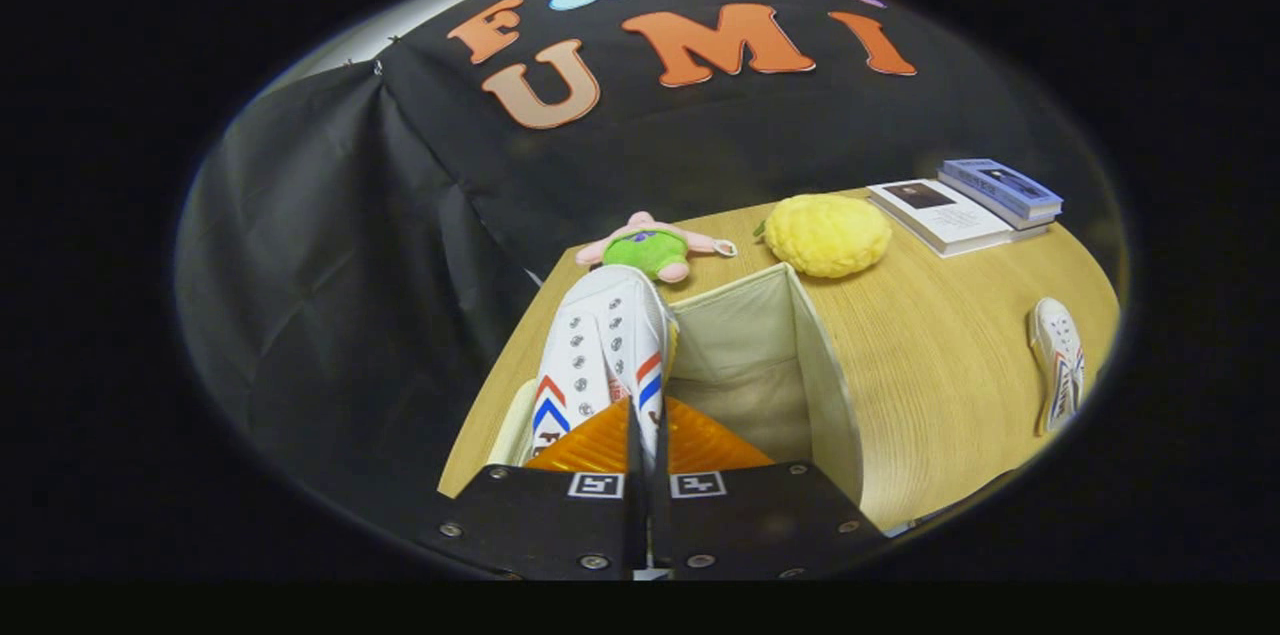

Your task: Open the storage box then place both shoes into the box .Put the left shoe in first, then the right shoe, with the right side of both shoes facing outward in a uniform manner.

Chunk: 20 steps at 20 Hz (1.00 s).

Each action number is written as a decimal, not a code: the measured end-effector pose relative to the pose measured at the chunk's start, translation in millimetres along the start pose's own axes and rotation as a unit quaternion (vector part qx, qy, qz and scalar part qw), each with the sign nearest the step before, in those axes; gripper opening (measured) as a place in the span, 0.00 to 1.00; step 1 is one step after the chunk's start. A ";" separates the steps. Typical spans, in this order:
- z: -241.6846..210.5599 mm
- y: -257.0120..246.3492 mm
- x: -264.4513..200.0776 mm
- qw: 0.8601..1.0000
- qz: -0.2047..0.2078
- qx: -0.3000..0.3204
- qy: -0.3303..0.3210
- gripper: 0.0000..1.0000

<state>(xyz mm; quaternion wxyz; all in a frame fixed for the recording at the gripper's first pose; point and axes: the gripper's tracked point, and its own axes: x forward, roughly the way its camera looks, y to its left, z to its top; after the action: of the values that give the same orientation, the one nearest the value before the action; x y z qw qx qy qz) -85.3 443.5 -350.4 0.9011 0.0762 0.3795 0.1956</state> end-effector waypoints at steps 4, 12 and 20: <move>-4.8 3.0 -4.1 1.000 -0.005 -0.022 0.009 0.03; -24.1 20.9 4.4 0.998 0.019 -0.037 0.045 0.46; 35.5 -15.6 -13.2 0.999 -0.001 -0.046 -0.026 0.99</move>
<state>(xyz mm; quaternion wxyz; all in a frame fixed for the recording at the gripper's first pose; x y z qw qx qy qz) -63.8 424.3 -321.4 0.9134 0.0391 0.3466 0.2096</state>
